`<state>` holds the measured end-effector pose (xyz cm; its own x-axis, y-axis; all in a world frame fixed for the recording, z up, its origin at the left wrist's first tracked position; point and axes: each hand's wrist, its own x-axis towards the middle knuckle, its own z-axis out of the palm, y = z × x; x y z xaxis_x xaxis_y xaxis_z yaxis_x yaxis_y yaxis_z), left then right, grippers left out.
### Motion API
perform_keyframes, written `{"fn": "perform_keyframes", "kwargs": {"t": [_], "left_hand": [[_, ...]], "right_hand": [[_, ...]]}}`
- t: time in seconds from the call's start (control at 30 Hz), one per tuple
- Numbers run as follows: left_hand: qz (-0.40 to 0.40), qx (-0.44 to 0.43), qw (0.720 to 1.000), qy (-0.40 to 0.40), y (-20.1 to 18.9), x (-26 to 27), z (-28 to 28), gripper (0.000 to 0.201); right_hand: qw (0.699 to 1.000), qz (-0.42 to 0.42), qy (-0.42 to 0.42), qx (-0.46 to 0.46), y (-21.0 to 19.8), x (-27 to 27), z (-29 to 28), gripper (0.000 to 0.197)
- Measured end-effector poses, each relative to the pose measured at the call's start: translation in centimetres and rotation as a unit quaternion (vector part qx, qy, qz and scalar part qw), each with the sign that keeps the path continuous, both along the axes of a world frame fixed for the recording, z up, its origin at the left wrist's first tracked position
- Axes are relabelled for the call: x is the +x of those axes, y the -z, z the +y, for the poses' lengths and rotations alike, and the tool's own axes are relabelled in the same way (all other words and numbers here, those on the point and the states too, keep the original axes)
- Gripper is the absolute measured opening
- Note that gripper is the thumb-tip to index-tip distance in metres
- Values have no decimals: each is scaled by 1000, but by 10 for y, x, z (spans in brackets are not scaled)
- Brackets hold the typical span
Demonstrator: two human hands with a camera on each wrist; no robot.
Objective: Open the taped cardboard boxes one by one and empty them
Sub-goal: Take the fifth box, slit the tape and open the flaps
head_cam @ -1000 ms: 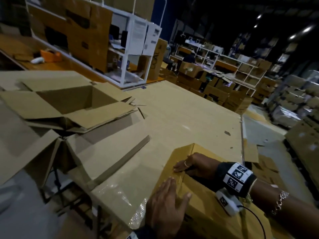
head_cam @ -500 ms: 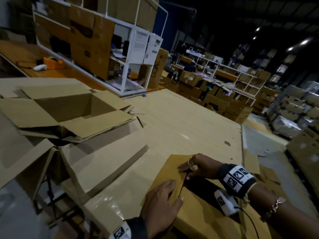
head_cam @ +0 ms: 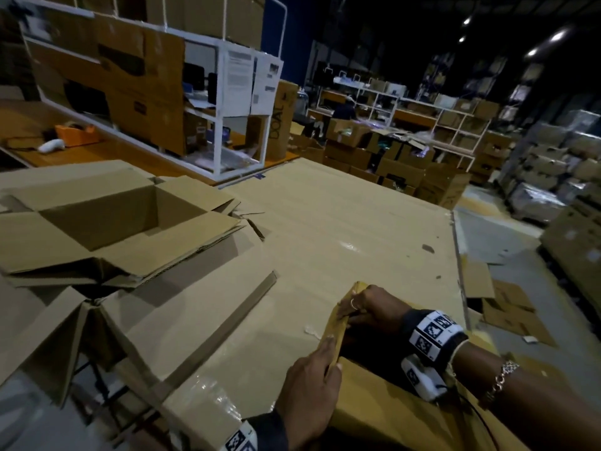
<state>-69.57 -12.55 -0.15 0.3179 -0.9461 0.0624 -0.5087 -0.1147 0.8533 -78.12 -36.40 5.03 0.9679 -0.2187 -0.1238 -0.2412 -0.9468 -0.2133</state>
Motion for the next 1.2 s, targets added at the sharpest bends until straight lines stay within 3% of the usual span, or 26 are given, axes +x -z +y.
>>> {"fn": "perform_keyframes", "kwargs": {"t": [0.17,0.27,0.4,0.5,0.6,0.77,0.87,1.07,1.2], "left_hand": [[-5,-25,998,51,-10,14,1,59],[26,-83,995,38,-32,24,-3,41],[-37,-110,990,84,-62,43,-22,33],[-119,-80,977,160,-82,55,-48,35],[-211,-14,945,250,-86,52,-78,39],[-266,62,895,354,-67,34,-101,43],[-256,62,894,362,-60,27,-105,45],[-252,32,892,375,-57,30,-119,71],[-219,-11,917,335,-67,37,-142,63]], "right_hand": [[998,-51,33,29,-21,-11,6,22],[987,-131,71,60,-52,-32,12,19],[974,-157,156,54,-87,-66,24,18],[973,-114,198,30,-92,-88,36,18],[974,-21,226,30,-77,-105,50,19],[960,121,250,23,-40,-116,70,30],[939,168,301,22,-31,-122,72,37],[941,122,316,-5,-41,-133,70,65],[944,92,317,0,-61,-130,59,68]]}}
